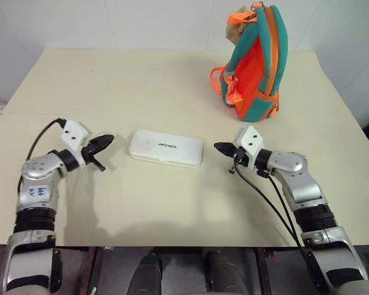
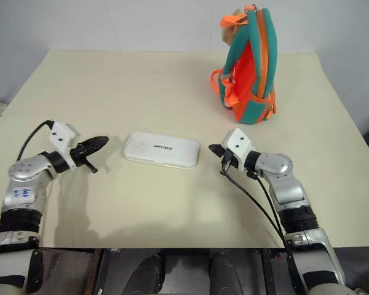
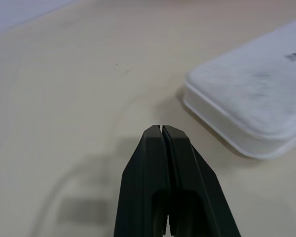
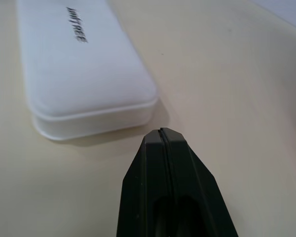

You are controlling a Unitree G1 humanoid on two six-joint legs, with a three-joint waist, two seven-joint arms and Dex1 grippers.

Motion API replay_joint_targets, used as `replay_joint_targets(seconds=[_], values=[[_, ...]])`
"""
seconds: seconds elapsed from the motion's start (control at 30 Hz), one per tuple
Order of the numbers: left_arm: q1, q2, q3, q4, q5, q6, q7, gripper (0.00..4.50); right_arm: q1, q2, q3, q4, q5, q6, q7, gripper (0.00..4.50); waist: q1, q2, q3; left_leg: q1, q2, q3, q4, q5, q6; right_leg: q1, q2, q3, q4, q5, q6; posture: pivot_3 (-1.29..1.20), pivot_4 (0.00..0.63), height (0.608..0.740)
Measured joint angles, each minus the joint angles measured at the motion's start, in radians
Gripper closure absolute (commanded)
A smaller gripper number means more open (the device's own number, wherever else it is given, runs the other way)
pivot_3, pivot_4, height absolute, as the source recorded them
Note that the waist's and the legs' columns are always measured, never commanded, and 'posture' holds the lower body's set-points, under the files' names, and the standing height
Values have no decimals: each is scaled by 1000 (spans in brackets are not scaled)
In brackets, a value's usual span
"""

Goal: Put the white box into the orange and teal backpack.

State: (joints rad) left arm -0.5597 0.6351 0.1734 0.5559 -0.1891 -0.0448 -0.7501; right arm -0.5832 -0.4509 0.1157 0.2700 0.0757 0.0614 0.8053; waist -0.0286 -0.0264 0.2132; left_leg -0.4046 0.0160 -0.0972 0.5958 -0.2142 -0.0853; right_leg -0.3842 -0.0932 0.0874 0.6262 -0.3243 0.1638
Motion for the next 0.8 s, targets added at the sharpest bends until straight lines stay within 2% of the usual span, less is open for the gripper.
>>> replay_joint_targets(seconds=[0.23,0.57,0.8], values=[[-24,-90,-57,51,36,-1,37,4433,-2,49,34,44,-33,8,-25,4500,-8,0,0,-1,0,0,0,1,-1,-3,0,0,3,0,0,0,150,740],[71,-70,-44,-60,-14,25,-65,4433,16,67,33,-59,-19,76,-11,4500,-6,0,0,-2,0,0,0,2,-1,-4,0,1,4,0,0,0,150,740],[172,-65,-38,-217,-47,100,-105,4433,48,35,18,-122,3,136,16,4500,-2,0,0,-1,0,0,0,2,-1,-3,0,1,3,0,0,0,150,740]])
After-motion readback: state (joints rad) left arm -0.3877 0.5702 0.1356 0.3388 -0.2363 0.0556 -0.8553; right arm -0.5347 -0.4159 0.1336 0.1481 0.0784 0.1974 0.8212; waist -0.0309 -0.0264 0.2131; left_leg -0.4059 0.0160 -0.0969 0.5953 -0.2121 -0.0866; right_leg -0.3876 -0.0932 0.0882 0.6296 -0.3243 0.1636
